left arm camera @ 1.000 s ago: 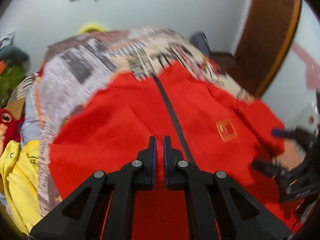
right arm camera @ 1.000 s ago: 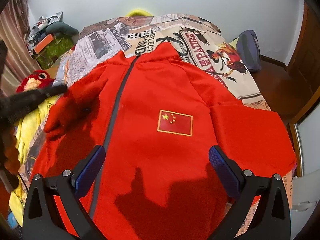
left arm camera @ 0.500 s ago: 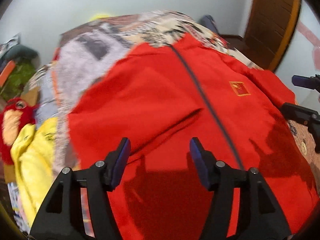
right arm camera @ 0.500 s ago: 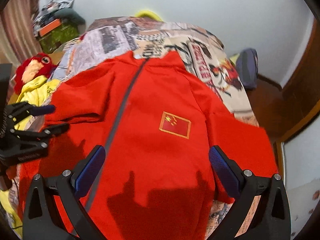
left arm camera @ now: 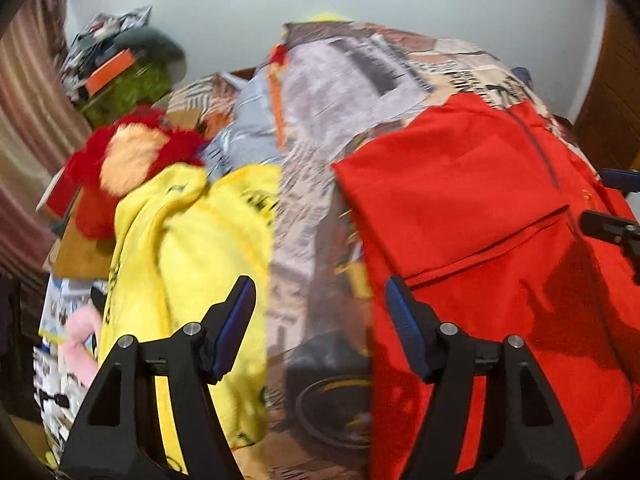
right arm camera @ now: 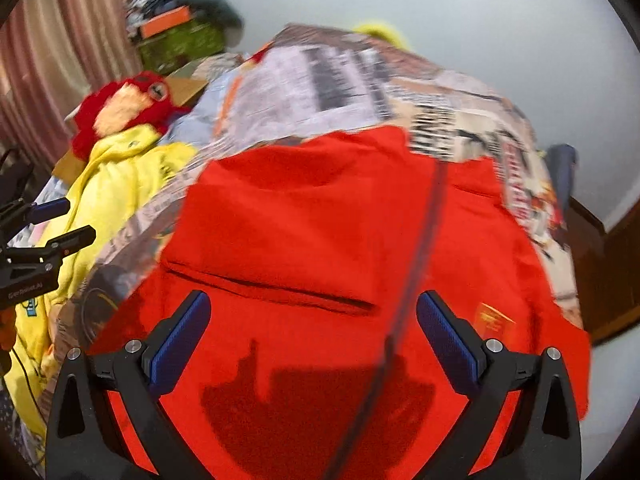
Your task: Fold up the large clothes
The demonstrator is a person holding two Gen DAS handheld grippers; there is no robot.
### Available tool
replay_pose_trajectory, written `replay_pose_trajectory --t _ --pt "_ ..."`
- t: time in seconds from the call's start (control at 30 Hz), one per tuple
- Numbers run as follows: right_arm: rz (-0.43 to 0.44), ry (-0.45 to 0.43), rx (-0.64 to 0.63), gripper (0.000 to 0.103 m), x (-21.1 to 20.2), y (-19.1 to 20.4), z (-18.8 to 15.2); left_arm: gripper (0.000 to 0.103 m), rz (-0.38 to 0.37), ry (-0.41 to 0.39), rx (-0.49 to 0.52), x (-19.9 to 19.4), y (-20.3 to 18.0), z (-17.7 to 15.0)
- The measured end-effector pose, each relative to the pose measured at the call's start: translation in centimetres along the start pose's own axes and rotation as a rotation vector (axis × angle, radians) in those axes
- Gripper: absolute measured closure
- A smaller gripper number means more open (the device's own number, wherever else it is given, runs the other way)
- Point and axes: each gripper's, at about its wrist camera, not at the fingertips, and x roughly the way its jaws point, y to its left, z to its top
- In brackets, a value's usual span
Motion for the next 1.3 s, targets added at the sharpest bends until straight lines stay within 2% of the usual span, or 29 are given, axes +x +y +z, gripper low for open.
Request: replay_pose_trajectory --t 0.27,0.57,0.63,0.7,0.73,0.8,0.9,1.0,1.17,1.23,1.3 --pt "0.01 0.093 -0.202 0.009 6.4 7.0 0.9 0.037 0.007 0.024 -0.023 1.4 2.3 -2.0" --pt "0.064 0.184 -0.198 0.022 11.4 9.2 1.2 0.037 -0.007 0.03 -0.004 2.8 2.8 -2.7" --pt "0.074 0.195 -0.192 0.032 12.0 9.5 1.3 0.037 -0.003 0.035 0.008 3.3 2.6 -2.8" --pt "0.093 0.208 -0.181 0.056 12.4 9.3 1.4 0.037 -0.003 0.045 0.013 3.8 2.6 -3.0" --pt "0.107 0.207 -0.17 0.061 12.4 9.2 1.4 0.037 -0.005 0.053 0.012 4.2 2.5 -3.0" --pt "0.157 0.189 -0.135 0.083 11.9 8.8 1.5 0.037 -0.015 0.065 0.008 4.7 2.4 -3.1" --pt "0.211 0.169 -0.085 0.092 10.6 7.8 1.5 0.037 -0.027 0.075 0.018 5.3 1.7 -3.0" --pt "0.222 0.132 -0.068 0.094 9.1 7.1 1.4 0.037 -0.044 0.069 0.026 5.4 0.9 -2.8" --pt "0.213 0.074 -0.032 0.096 7.2 5.7 2.1 0.036 -0.13 0.082 0.015 6.1 -0.9 -1.9" --pt "0.195 0.045 -0.023 0.097 6.6 5.3 2.5 0.03 -0.157 0.096 0.03 6.8 -1.9 -1.5" --pt "0.181 0.013 -0.004 0.097 6.0 4.6 3.0 0.03 -0.161 0.126 0.045 8.0 -3.0 -1.3"
